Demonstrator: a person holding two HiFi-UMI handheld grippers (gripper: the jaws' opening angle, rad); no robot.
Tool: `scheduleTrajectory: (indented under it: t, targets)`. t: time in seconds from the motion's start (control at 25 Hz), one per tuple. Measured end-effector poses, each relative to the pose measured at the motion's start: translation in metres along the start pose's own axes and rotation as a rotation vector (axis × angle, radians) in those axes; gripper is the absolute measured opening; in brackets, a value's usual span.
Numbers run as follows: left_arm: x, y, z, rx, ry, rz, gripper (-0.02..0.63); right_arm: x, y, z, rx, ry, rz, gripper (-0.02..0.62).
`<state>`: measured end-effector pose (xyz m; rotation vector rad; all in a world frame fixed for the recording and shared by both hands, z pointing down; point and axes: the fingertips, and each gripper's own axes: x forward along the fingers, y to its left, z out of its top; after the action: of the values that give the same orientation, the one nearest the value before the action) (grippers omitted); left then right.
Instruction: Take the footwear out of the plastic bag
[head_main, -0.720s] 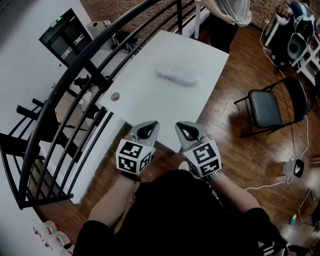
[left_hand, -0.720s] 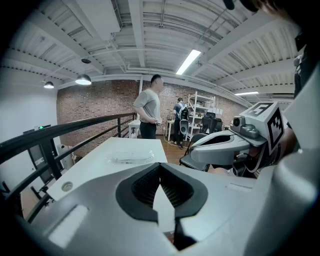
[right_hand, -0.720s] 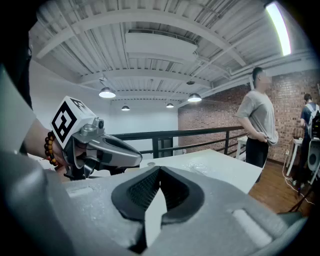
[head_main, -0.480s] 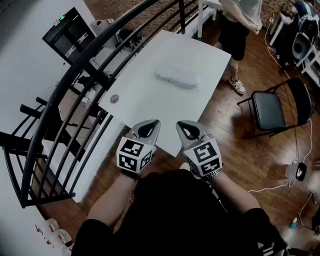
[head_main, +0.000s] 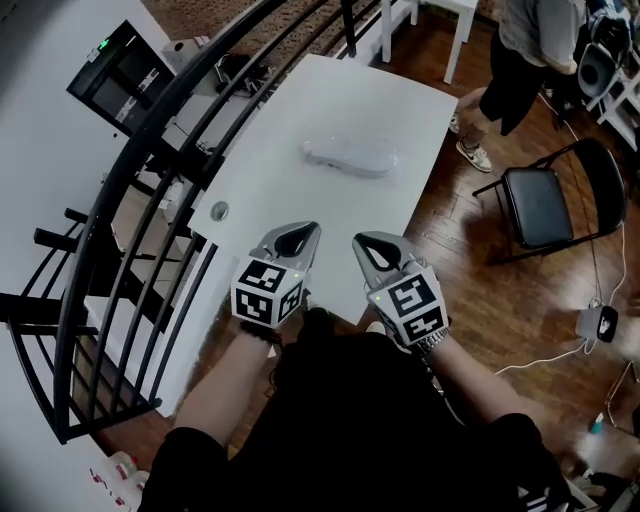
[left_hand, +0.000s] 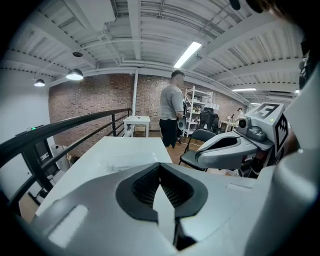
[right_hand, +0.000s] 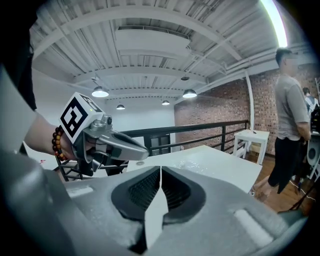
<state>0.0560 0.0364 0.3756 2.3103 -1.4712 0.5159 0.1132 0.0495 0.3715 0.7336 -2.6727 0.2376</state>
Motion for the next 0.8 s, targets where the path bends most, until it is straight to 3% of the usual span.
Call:
scheduleTrajectory:
  t: [0.6,0.8]
  targets:
    - [0.054,0.141,-0.014,-0.07,0.107,-0.134,0.014,0.128,-0.025,0.007,0.029,0.22,-0.118,0.066]
    - [0.085,0.165,-0.015,-0.079,0.136,-0.171,0.014,0.164,-0.048,-0.005,0.05,0.296,-0.142,0.086]
